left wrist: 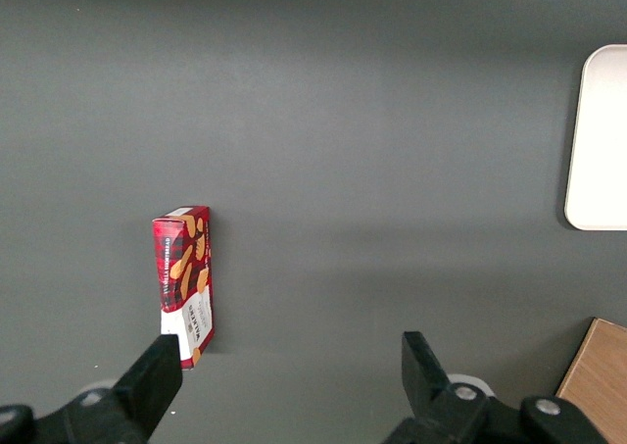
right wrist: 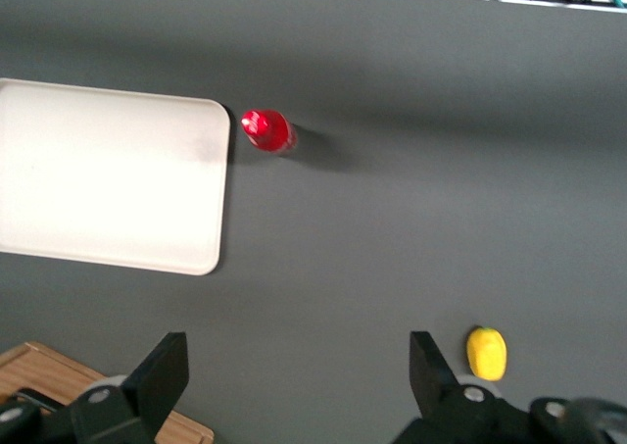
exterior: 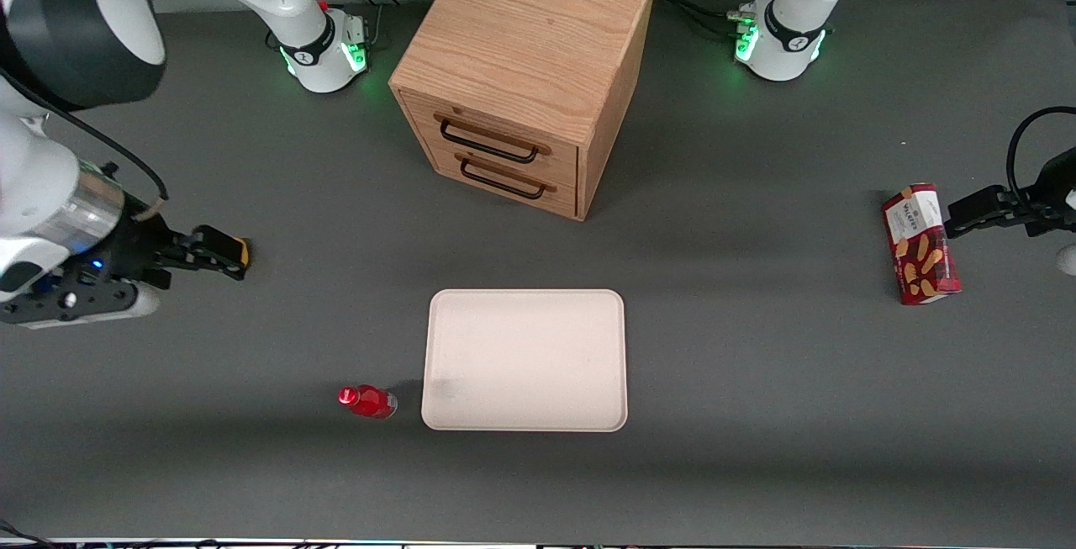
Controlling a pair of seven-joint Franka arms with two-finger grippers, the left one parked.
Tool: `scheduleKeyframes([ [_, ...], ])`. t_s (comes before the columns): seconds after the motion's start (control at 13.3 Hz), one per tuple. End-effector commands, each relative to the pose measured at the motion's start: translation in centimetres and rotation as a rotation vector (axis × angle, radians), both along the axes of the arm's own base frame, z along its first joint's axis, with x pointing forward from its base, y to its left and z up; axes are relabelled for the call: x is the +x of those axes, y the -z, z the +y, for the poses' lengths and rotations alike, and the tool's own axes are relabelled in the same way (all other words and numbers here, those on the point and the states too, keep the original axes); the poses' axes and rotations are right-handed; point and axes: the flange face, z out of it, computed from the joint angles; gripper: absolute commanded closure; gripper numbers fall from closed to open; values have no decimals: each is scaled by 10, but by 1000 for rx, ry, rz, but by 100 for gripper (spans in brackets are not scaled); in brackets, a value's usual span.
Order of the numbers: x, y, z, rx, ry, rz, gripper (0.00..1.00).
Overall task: Place coke bottle on tray
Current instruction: 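Move the open right gripper down to the red Coca-Cola bottle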
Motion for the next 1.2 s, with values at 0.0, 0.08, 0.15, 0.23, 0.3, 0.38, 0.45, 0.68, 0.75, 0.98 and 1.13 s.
scheduleKeyframes([
  [0.0,29,28,20,-2,16,26,0],
  [0.08,36,32,24,0,15,15,0],
  [0.15,44,41,30,-1,11,12,0],
  [0.23,50,51,38,-1,1,9,0],
  [0.3,55,60,43,2,4,6,0],
  [0.38,59,68,49,12,28,0,0],
  [0.45,61,73,60,30,39,-3,0],
  [0.68,61,80,78,39,35,-17,0],
  [0.75,61,80,78,38,35,-17,0],
  [0.98,65,79,73,38,34,-35,0],
  [1.13,72,86,69,45,36,-65,0],
])
